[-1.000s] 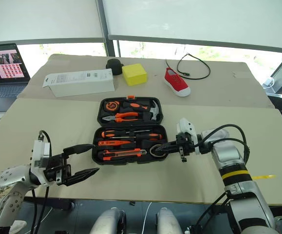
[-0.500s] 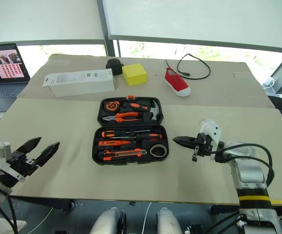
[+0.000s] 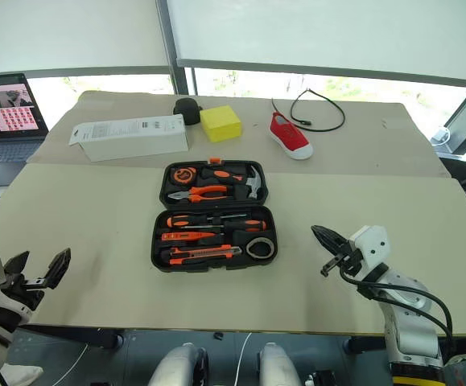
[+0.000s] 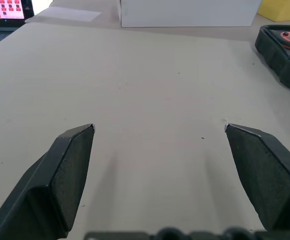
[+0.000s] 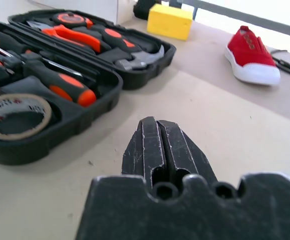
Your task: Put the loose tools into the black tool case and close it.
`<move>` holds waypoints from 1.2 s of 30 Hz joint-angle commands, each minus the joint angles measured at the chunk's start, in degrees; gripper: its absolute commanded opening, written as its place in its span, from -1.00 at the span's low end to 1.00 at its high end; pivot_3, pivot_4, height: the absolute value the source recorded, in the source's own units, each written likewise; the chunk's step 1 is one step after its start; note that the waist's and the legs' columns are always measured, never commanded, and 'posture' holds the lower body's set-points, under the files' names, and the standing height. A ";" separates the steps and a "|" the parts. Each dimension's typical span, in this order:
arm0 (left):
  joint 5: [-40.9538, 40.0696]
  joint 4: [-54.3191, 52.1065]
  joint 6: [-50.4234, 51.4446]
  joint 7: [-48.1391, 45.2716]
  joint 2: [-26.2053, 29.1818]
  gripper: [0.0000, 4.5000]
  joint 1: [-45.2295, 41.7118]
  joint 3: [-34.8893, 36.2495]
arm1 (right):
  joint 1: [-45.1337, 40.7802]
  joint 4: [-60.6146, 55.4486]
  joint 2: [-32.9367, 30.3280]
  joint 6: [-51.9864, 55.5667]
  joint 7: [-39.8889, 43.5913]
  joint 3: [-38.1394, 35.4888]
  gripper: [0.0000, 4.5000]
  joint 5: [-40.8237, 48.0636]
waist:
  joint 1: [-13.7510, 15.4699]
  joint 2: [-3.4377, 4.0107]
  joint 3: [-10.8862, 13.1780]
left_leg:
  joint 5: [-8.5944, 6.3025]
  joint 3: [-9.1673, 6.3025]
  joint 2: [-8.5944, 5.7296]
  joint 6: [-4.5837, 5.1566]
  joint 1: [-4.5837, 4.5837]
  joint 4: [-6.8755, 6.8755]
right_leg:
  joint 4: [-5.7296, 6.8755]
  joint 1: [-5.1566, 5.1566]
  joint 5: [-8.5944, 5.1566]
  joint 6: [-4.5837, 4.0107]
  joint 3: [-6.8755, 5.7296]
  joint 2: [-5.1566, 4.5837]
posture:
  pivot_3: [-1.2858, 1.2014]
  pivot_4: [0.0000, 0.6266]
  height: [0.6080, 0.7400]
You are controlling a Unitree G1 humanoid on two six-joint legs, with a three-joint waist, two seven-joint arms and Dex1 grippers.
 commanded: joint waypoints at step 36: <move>13.91 36.38 -3.79 -29.75 7.42 -0.99 -43.46 -34.64 | -39.35 46.35 4.47 -13.05 12.95 19.65 -1.00 -13.75 | -0.28 -0.10 0.07 | 0.10 0.20 -0.07 -0.18 -0.23 -0.27 | 0.05 -0.16 0.04 0.03 -0.11 0.02 | 0.03 -0.52 1.00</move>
